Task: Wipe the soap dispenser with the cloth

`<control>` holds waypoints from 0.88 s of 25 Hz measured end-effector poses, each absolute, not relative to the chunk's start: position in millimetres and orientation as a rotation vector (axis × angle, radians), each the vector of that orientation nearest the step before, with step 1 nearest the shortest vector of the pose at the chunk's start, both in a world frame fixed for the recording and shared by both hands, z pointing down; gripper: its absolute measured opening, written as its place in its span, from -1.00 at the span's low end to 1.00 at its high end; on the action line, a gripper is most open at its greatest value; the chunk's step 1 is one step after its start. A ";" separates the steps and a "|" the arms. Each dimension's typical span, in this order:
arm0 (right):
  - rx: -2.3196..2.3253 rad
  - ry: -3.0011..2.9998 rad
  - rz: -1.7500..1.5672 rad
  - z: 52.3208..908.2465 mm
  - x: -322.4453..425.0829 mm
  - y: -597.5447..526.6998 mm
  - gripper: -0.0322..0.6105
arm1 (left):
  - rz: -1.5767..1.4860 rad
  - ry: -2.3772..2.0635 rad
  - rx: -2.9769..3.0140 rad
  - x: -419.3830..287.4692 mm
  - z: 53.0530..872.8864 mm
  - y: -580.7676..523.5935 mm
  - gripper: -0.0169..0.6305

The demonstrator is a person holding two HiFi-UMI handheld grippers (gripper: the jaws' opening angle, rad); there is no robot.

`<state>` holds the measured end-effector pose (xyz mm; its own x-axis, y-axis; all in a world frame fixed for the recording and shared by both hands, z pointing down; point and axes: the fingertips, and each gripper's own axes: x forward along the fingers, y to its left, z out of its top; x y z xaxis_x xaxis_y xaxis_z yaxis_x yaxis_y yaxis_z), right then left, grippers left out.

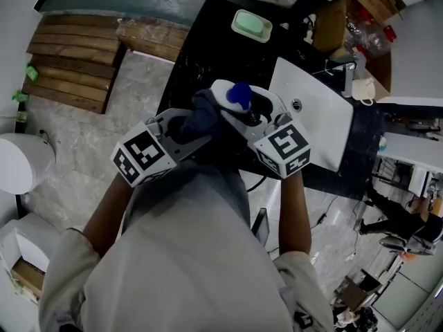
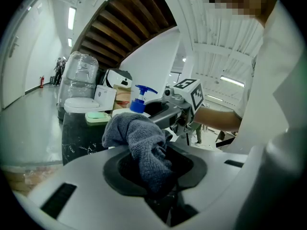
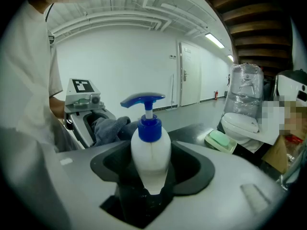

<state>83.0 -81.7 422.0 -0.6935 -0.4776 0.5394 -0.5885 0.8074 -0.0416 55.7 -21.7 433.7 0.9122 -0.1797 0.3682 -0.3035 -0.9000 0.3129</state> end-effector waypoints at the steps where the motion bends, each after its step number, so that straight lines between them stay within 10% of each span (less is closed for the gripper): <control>1: 0.779 -2.471 0.282 422.0 82.6 -81.0 -0.12 | 0.469 -0.361 2.704 55.0 433.4 -20.4 -0.61; 22: 0.792 -2.476 0.202 395.0 92.3 -74.7 -0.13 | 0.236 -0.500 2.718 29.4 395.9 -21.0 -0.61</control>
<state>92.3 -74.7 395.0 -0.6893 -0.4972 0.5269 -0.5759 0.8173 0.0178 29.4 -21.0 395.9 0.9233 -0.3106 0.2261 -0.3719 -0.8702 0.3232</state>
